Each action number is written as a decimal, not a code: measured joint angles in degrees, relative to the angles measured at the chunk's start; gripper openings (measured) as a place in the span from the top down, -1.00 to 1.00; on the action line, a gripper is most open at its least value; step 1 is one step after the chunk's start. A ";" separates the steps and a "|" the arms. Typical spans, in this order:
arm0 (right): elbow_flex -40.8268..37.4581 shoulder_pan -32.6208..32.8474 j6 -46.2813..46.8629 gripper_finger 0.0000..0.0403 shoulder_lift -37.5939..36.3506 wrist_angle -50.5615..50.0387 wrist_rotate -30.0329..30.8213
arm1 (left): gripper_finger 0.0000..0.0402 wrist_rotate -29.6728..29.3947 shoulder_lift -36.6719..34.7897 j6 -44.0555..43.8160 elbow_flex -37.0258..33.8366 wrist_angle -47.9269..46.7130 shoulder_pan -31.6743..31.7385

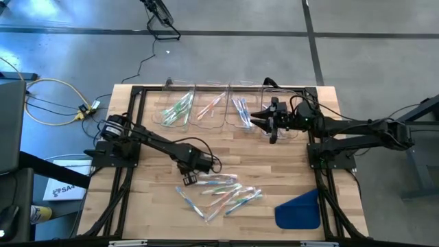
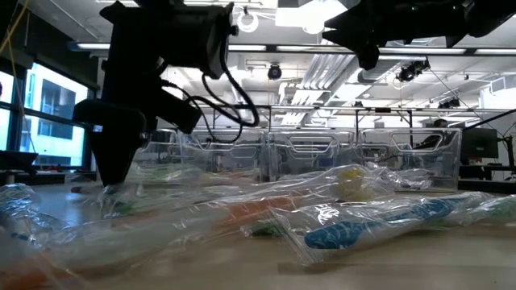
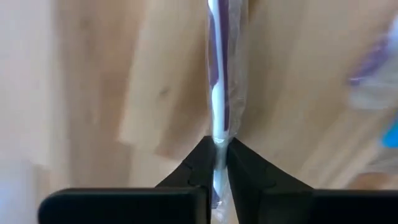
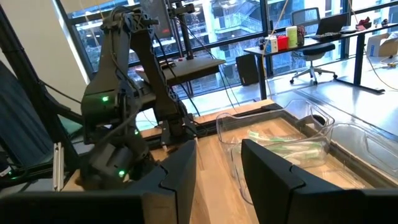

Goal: Pick & Place Toothbrushes
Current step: Put the violet toothbrush into the right transparent bin

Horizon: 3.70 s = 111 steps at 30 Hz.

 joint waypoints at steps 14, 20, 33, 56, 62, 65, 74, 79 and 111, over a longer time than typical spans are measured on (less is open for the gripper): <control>0.00 0.00 -0.12 0.40 0.00 -0.03 0.01 | 0.94 -3.61 -5.06 18.44 -0.02 -6.96 8.44; 0.00 -0.02 -0.20 0.40 0.00 0.00 0.00 | 0.95 -3.69 -12.05 27.28 -0.02 -5.19 13.02; 0.00 0.00 -0.23 0.40 -0.02 2.72 -9.03 | 0.95 -2.80 -32.21 44.59 0.07 20.57 19.02; 0.00 9.07 -18.26 0.40 12.96 25.21 5.95 | 0.95 11.18 -23.28 51.46 0.07 53.86 20.72; -0.02 9.37 -16.32 0.40 16.22 29.91 5.62 | 0.95 11.15 -20.88 49.64 0.07 55.02 20.74; -0.02 9.37 -16.08 0.40 16.74 29.97 5.60 | 0.95 11.14 -19.56 49.24 0.05 55.08 20.74; -0.02 9.36 -15.45 0.40 16.98 30.18 3.70 | 0.95 15.35 -17.64 49.04 0.07 60.56 20.74; -0.02 9.37 -15.43 0.47 16.98 31.03 2.78 | 0.95 15.43 -17.68 49.00 0.07 60.46 20.74; 0.07 9.36 -15.22 0.90 17.25 30.82 3.10 | 0.91 18.38 -13.22 46.25 0.04 67.79 20.78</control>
